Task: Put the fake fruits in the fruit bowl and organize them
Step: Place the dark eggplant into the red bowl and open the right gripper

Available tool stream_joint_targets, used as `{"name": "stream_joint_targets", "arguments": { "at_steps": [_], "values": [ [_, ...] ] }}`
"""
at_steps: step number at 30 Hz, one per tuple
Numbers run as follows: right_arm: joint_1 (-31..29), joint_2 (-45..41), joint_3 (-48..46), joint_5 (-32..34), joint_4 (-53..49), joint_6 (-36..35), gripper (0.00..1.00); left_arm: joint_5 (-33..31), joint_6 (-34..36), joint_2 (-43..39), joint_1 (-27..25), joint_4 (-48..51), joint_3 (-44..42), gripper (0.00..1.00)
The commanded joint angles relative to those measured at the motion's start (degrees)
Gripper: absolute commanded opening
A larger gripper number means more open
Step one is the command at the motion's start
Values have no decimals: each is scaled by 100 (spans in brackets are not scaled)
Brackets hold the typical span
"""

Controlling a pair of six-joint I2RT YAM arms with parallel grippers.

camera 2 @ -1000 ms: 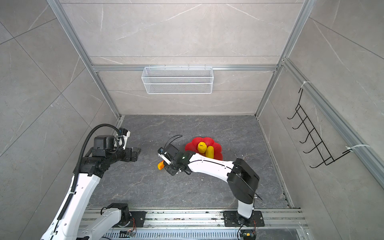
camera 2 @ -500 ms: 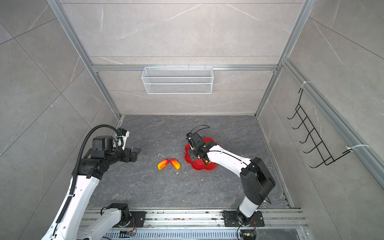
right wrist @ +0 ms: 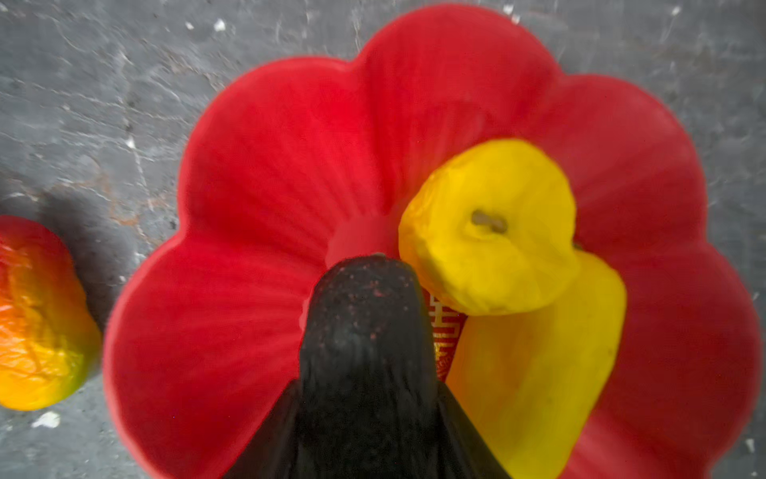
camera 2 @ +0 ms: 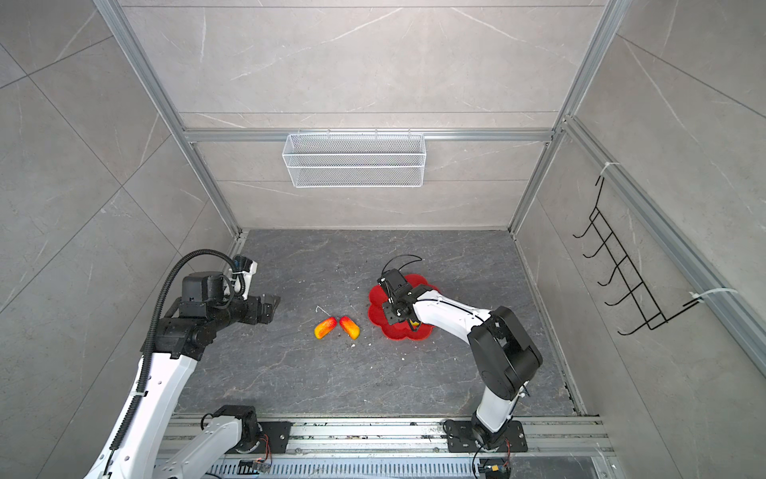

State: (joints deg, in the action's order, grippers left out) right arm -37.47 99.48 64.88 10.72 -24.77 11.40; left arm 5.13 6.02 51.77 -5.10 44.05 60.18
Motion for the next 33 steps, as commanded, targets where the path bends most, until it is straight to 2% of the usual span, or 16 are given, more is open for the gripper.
{"name": "stream_joint_targets", "arguments": {
  "at_steps": [1, 10, 18, 33],
  "values": [
    [37, 77, -102, 113, 82, 288, 31, 138, -22, -54, 27, -128, 3, 100],
    [85, 249, -182, 168, 82, 350, 32, 130, -22, 0, 26, -119, 4, 100],
    [99, 357, -175, 203, 87, 331, 41, 151, -20, 62, 22, -118, 20, 100],
    [104, -351, 129, 38, -425, 131, 76, 178, -4, -52, 26, -142, -13, 100]
  ]
}}
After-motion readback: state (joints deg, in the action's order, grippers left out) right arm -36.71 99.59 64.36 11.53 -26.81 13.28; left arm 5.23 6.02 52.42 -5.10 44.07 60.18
